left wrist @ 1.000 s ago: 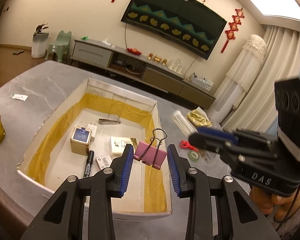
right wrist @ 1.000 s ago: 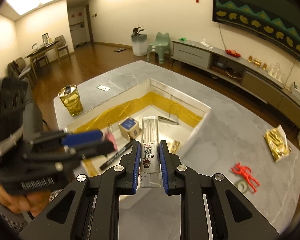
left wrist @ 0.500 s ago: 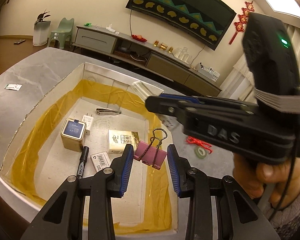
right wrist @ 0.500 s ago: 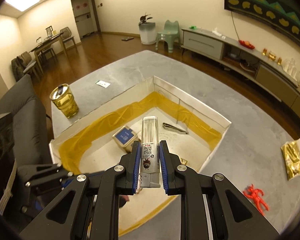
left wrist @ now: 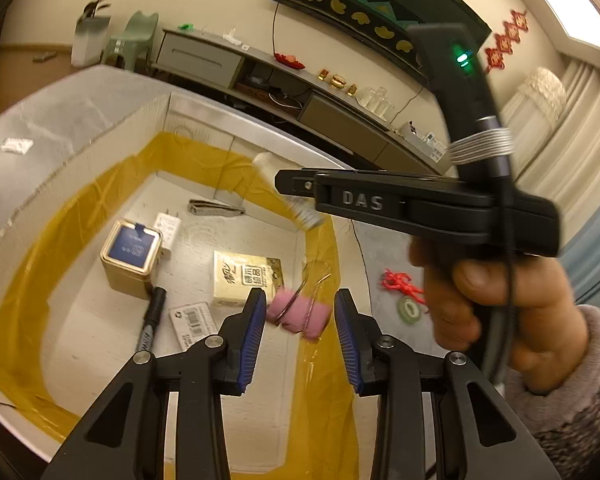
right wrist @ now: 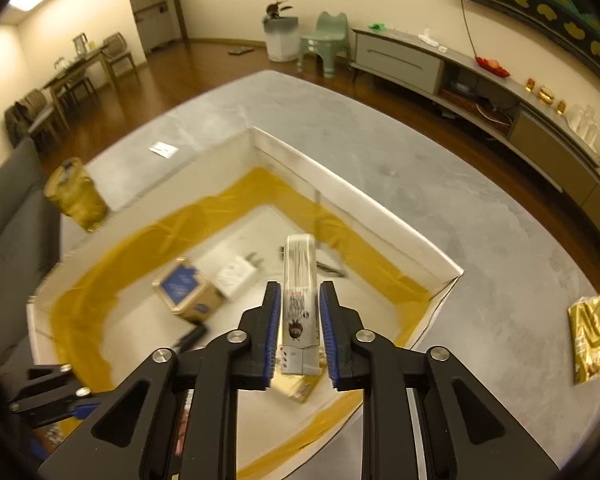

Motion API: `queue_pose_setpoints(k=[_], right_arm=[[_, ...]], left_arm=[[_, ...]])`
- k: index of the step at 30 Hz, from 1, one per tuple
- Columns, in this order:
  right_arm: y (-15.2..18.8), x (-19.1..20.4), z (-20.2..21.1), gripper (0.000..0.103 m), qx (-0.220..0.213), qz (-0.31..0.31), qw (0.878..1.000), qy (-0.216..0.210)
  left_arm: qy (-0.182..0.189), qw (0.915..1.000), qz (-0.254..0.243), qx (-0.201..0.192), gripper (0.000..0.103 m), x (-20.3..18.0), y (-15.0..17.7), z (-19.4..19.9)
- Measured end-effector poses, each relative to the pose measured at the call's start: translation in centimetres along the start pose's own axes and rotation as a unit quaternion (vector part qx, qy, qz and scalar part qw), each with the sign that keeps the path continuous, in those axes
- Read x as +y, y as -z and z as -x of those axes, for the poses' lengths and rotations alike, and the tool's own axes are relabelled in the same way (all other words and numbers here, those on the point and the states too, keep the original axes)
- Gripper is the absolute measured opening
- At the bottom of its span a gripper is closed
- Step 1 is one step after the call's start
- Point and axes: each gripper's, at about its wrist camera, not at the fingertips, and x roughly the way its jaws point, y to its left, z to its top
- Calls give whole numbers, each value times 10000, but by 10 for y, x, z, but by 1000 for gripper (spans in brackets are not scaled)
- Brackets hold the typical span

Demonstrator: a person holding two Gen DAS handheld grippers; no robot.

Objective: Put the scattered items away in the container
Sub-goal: 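Lower the tube and binder clips into the box and open both tools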

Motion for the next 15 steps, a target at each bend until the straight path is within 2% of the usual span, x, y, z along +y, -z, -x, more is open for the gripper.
queue_pose_setpoints(k=[15], right_arm=[[14, -15, 5, 32, -104, -402, 9989, -235]], left_arm=[[9, 10000, 86, -38, 38, 17, 8, 6]])
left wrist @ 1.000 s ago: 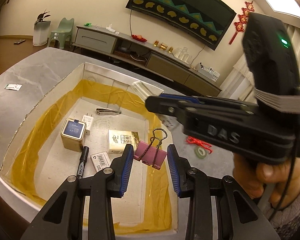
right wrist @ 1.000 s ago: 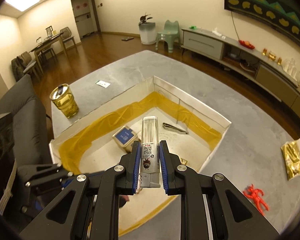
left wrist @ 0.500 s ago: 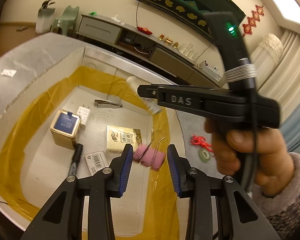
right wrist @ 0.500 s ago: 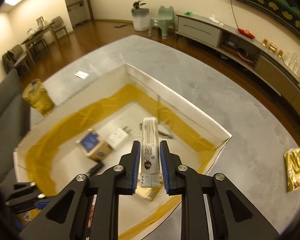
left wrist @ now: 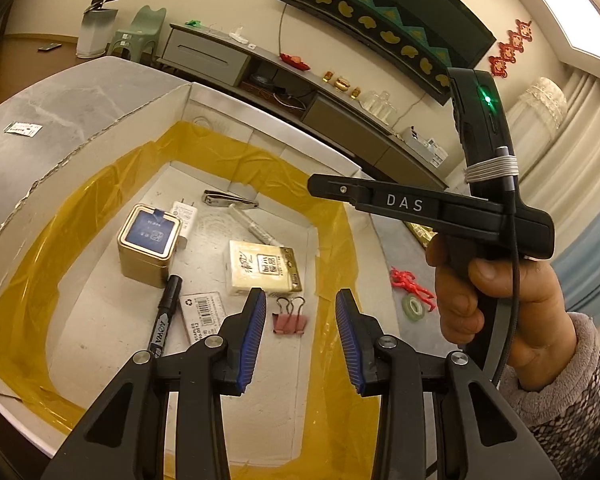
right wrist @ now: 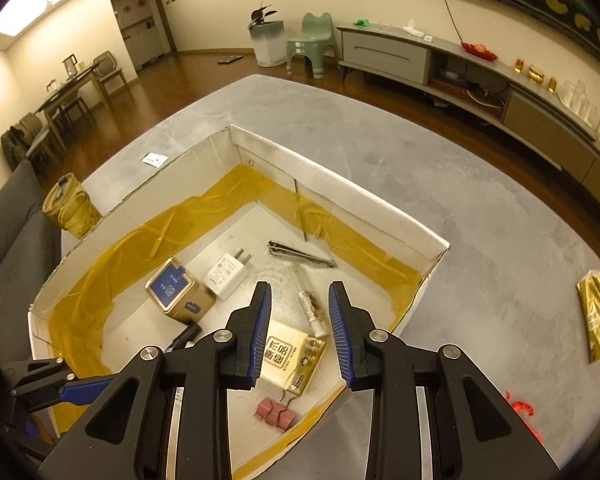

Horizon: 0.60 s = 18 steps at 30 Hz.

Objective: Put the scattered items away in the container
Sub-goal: 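Lower the tube and binder clips into the box and open both tools, then withdraw both open tools from the box toward the red figure and tape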

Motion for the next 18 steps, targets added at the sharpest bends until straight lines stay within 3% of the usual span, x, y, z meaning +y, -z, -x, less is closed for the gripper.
queue_pose_setpoints(k=[18], right_arm=[[46, 22, 51, 32, -54, -345, 9989, -326]], left_arm=[[90, 9997, -181, -97, 38, -17, 15, 43]])
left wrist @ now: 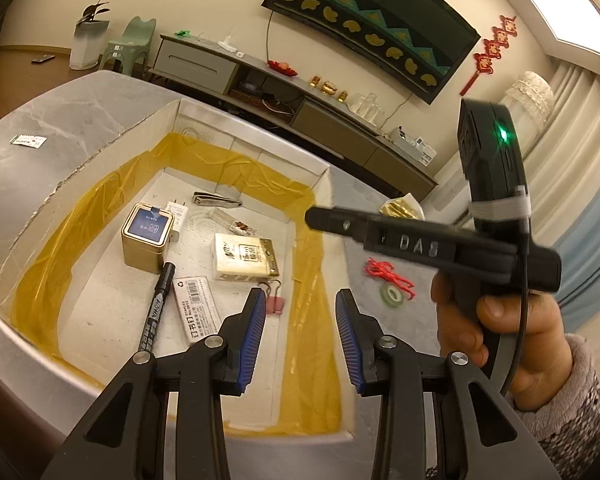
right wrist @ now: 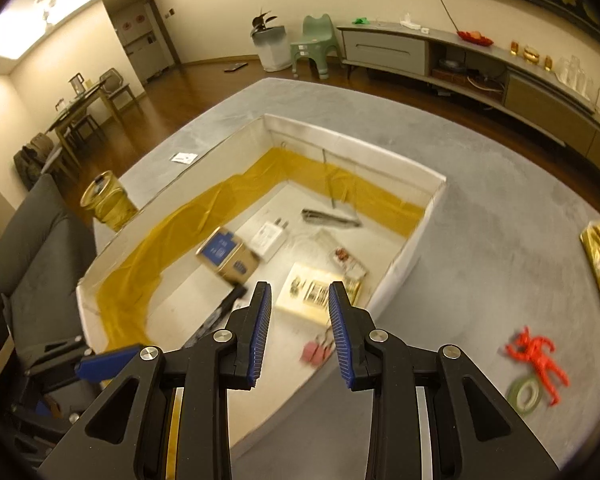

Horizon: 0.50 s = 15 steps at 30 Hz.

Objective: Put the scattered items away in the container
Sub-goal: 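Withdraw both open tools from the box toward the red figure and tape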

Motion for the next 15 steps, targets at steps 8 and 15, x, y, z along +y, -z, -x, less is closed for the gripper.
queue_pose_setpoints(k=[8, 15], right_arm=[[28, 16, 35, 32, -144, -139, 9997, -140], [56, 25, 62, 32, -269, -320, 9987, -284]], left_arm=[[46, 9999, -147, -78, 38, -20, 9, 26], [79, 9996, -267, -86, 38, -37, 21, 45]])
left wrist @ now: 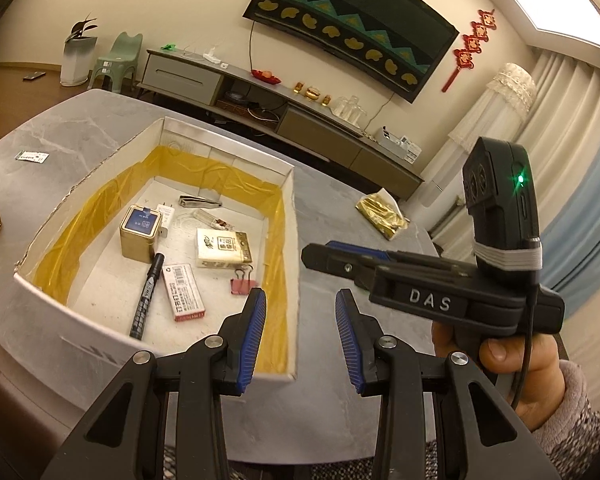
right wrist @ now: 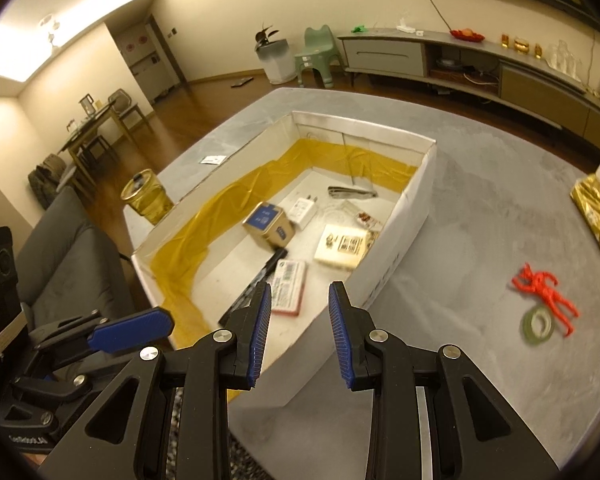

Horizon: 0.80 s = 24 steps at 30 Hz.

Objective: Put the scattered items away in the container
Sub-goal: 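Withdraw both open tools from the box toward the red figure and tape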

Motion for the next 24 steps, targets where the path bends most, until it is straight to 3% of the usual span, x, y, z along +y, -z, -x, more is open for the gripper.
queue_pose_setpoints(k=[24], right_arm=[[92, -8, 81, 32, -442, -671, 9966, -190]], left_arm=[[-183, 9984, -490, 226, 38, -55, 42, 25]])
